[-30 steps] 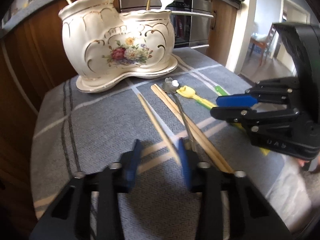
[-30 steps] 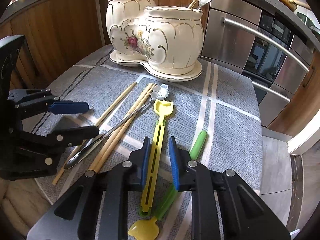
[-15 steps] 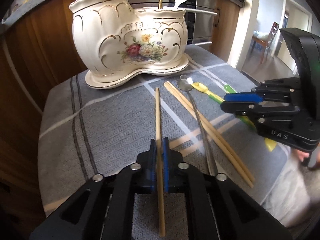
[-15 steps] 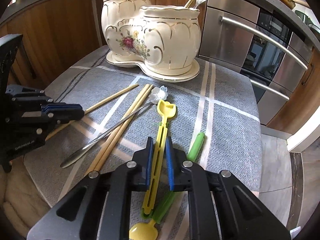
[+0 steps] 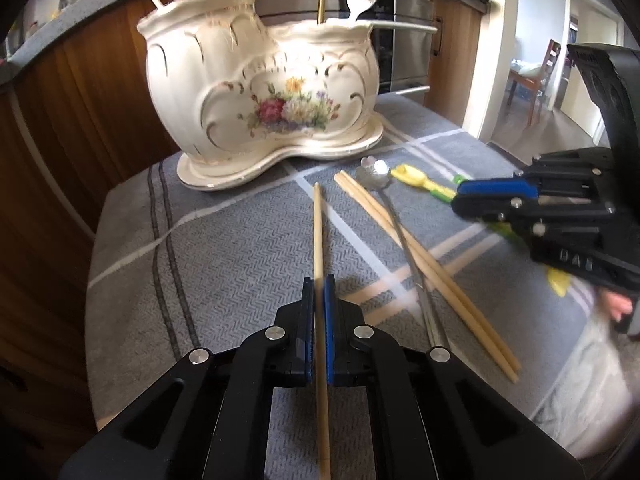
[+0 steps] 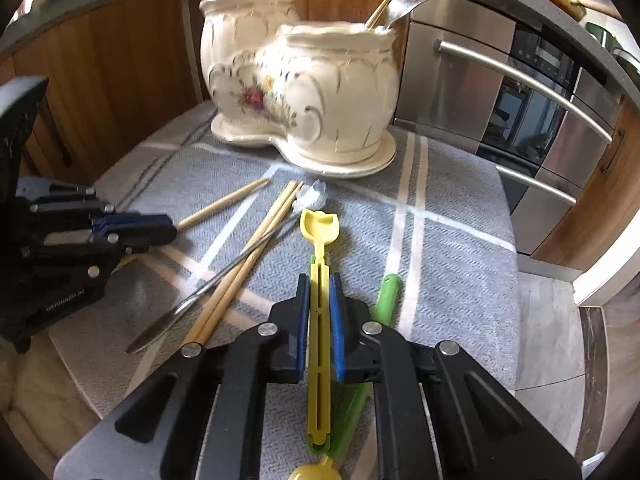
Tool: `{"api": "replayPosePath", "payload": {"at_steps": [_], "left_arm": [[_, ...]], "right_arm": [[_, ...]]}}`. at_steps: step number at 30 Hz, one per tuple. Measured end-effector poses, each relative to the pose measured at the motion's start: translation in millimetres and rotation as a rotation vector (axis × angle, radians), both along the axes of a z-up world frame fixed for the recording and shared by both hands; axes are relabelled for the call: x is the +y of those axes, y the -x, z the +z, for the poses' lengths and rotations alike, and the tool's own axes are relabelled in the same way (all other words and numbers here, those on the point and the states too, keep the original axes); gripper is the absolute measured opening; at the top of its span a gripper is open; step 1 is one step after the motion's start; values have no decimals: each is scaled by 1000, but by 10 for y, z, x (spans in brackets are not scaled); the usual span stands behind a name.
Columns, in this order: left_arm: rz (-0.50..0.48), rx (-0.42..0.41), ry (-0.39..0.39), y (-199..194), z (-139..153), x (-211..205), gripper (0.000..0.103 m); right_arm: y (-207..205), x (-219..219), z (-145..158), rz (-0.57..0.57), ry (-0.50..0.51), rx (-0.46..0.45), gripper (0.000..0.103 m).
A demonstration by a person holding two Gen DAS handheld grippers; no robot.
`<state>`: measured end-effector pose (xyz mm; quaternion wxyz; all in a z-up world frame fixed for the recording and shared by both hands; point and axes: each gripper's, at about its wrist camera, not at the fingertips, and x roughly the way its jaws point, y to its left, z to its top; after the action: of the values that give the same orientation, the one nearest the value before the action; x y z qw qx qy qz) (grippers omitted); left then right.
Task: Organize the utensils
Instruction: 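Lift the chopstick and yellow spoon up over the ceramic holder cups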
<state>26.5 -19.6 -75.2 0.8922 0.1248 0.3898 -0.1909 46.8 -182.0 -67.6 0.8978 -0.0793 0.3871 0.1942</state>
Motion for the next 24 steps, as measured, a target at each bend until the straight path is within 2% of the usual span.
{"api": "replayPosePath", "payload": {"at_steps": [4, 8, 15, 20, 24], "left_arm": [[-11, -61, 47, 73, 205, 88, 5], [-11, -168, 139, 170, 456, 217, 5], [-7, -337, 269, 269, 797, 339, 5], [19, -439, 334, 176, 1066, 429, 5], [32, -474, 397, -46, 1255, 508, 5]], "right_arm": [[96, -139, 213, -6, -121, -75, 10], [146, -273, 372, -29, -232, -141, 10], [215, -335, 669, -51, -344, -297, 10], [0, -337, 962, -75, -444, -375, 10], [-212, -294, 1130, -70, -496, -416, 10]]}}
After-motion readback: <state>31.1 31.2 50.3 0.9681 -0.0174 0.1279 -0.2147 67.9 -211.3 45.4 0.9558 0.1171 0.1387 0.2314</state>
